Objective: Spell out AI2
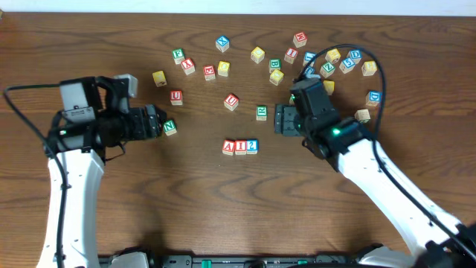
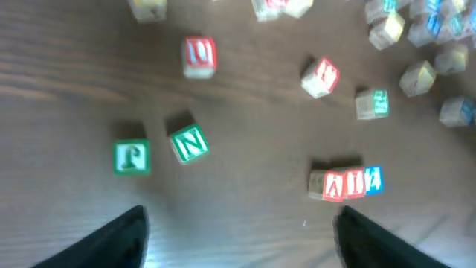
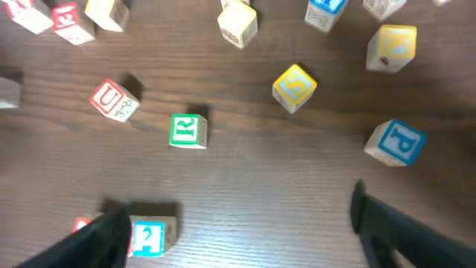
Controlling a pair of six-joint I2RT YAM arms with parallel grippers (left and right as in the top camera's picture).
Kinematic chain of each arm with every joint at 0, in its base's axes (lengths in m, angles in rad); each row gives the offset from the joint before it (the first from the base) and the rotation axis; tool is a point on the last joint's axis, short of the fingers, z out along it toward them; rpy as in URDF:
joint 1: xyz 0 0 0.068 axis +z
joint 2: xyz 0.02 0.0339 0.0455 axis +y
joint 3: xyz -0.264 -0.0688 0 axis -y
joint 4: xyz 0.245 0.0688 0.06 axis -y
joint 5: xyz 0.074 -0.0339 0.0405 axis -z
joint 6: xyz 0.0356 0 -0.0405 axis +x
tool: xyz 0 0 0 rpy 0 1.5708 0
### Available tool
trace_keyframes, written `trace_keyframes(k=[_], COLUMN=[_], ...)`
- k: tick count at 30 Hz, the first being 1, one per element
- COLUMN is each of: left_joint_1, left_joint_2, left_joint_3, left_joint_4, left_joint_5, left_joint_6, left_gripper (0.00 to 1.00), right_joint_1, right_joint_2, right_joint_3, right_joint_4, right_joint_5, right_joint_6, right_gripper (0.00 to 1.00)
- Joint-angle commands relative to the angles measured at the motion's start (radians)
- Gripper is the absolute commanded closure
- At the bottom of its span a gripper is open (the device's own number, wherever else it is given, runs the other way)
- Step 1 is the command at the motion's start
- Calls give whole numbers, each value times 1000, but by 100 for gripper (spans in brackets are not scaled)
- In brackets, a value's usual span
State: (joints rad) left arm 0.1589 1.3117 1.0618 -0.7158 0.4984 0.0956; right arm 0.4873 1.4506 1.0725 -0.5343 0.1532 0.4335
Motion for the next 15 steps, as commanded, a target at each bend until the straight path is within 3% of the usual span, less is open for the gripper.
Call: trace_keyframes(k=[1,3,8,15], left_joint_1=[-81,-134,-254,-359], left_joint_2=[40,70,179,343], left_joint_3=[-38,-45,-48,-48], left_joint_4=[-32,-40,-35,-31], left_joint_5=[-64,-92,-121,-133], left_joint_6=[9,9,9,8], left_gripper=[44,63,88,92], right_joint_1=[-2,-2,-2,-2], right_joint_2=[-21,-19,-18,-18], right_joint_3=[14,14,14,14], right_joint_4=[-12,-16,-32,-34], right_joint_5=[2,2,2,18], right_joint_6=[-24,-23,-19,0], right_gripper=[1,1,1,1])
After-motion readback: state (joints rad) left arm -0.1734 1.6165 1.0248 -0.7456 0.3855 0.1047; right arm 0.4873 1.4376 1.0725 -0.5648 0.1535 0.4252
